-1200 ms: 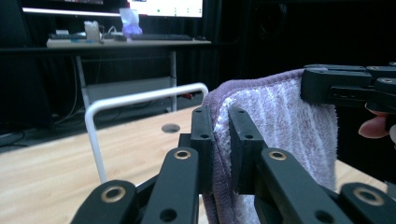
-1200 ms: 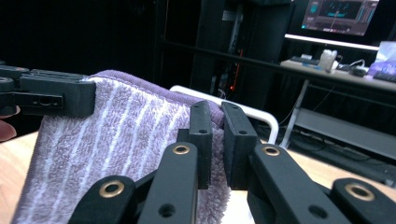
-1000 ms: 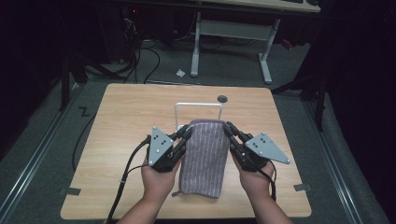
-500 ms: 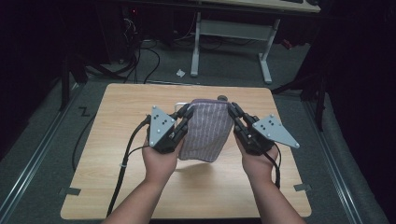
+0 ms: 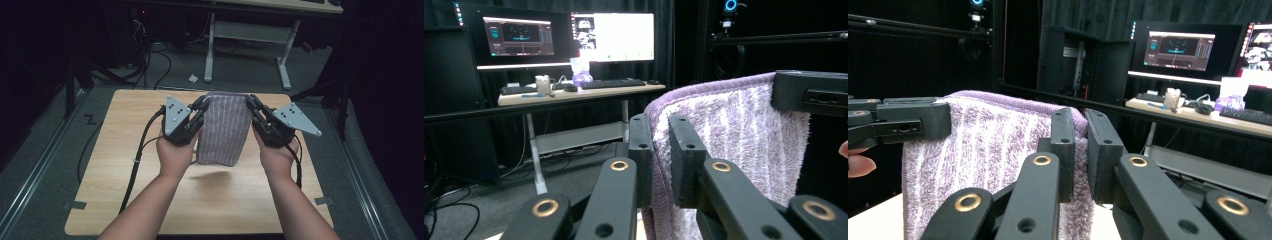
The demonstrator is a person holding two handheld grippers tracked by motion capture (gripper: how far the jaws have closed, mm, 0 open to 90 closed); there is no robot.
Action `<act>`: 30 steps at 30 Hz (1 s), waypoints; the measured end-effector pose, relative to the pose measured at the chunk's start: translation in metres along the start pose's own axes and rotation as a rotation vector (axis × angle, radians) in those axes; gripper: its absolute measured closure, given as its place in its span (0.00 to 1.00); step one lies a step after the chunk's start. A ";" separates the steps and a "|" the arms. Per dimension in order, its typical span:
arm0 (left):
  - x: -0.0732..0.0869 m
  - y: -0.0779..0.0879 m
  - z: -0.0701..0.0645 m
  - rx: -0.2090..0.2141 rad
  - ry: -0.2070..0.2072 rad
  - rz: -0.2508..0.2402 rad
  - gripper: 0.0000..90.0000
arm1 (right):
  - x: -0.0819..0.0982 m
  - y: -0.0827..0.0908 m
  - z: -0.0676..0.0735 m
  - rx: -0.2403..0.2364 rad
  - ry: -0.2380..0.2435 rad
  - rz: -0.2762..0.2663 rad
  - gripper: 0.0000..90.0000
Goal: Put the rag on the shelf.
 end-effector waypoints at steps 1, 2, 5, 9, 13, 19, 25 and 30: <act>0.001 -0.004 0.003 -0.004 -0.009 0.008 0.91 | 0.001 -0.003 -0.001 0.005 0.003 0.004 0.93; 0.001 -0.004 0.003 -0.004 -0.009 0.008 0.91 | 0.001 -0.003 -0.001 0.005 0.003 0.004 0.93; 0.002 -0.011 0.008 -0.005 -0.024 0.011 0.91 | 0.004 -0.014 -0.006 0.013 0.012 0.011 0.93; 0.004 -0.022 0.020 -0.014 -0.018 0.008 0.91 | 0.005 -0.029 -0.010 0.021 0.010 0.006 0.93; 0.008 -0.033 0.035 -0.033 -0.007 0.022 0.91 | 0.007 -0.046 -0.012 0.021 0.013 0.009 0.93; 0.012 -0.045 0.054 -0.060 -0.031 0.041 0.91 | 0.014 -0.072 -0.013 0.021 0.017 0.017 0.93; 0.021 -0.055 0.069 -0.054 -0.011 0.055 0.91 | 0.025 -0.090 -0.016 0.023 0.015 0.041 0.93; 0.023 -0.065 0.074 -0.075 -0.066 0.081 0.90 | 0.031 -0.102 -0.022 0.030 0.002 0.061 0.93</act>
Point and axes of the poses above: each handheld gripper's, and its own axes: y roughly backward along the jaws, x roughly out of its underside, z roughly to its left, the point moved 8 cm from there along -y, roughly forward along the jaws, and after that the axes turned 14 degrees about -z, right-handed, at the moved point
